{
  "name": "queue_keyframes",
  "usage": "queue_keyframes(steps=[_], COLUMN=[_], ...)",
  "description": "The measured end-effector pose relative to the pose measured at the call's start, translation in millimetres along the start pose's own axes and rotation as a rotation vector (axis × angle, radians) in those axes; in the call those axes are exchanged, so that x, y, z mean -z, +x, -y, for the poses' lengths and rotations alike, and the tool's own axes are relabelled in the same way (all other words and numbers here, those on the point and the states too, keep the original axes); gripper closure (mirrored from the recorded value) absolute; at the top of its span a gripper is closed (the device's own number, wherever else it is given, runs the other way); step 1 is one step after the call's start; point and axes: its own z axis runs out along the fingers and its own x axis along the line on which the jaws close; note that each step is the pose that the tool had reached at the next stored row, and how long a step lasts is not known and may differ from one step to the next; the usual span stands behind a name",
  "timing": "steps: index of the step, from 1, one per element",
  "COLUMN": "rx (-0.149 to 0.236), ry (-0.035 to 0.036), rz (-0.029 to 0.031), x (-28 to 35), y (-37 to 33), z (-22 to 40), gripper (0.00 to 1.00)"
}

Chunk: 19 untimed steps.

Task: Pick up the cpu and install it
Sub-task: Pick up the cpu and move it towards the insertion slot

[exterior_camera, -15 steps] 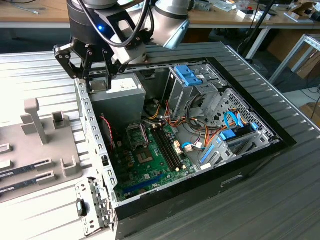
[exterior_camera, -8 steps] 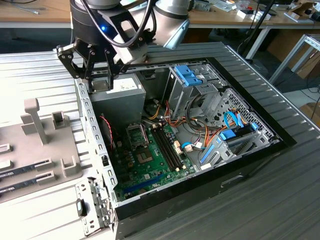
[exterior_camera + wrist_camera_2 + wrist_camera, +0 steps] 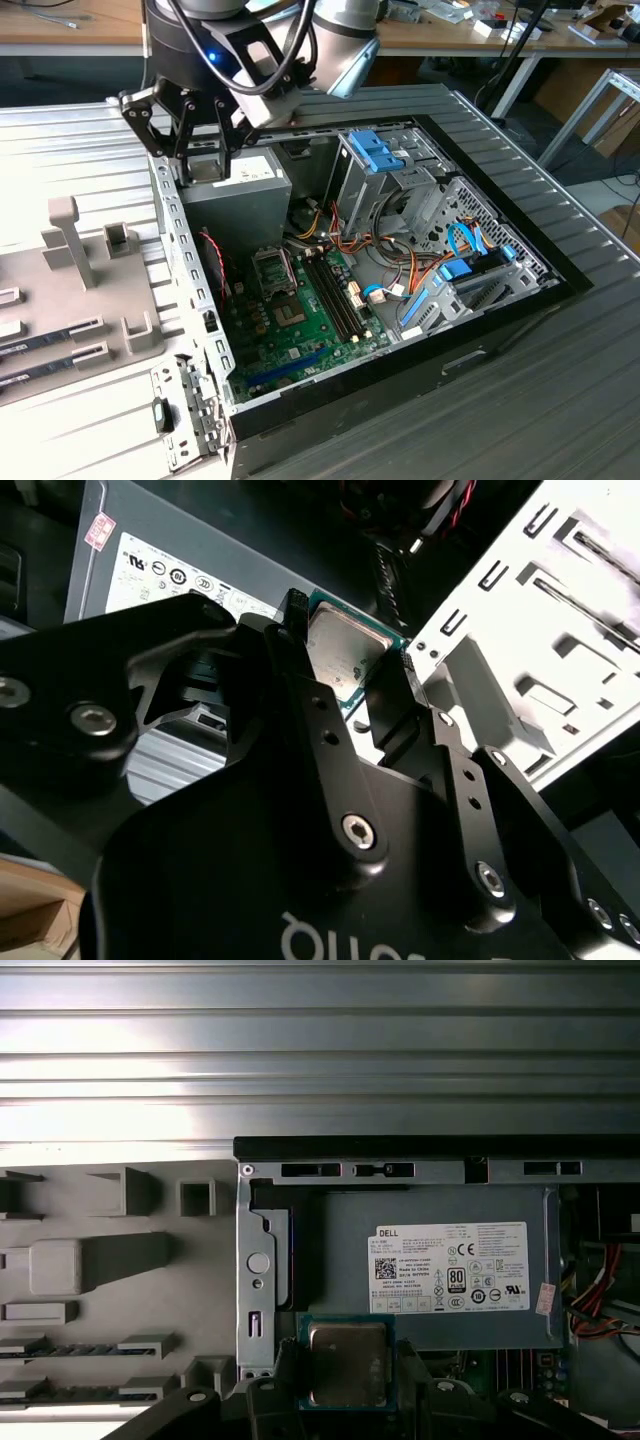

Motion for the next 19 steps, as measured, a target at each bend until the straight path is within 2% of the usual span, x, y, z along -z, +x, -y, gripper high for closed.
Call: queue_keyframes(steps=[19], rx=[0.000], ry=[0.0000], rz=[0.0000], x=[-1.5], y=[-12.4], z=[-0.1], gripper=[0.53])
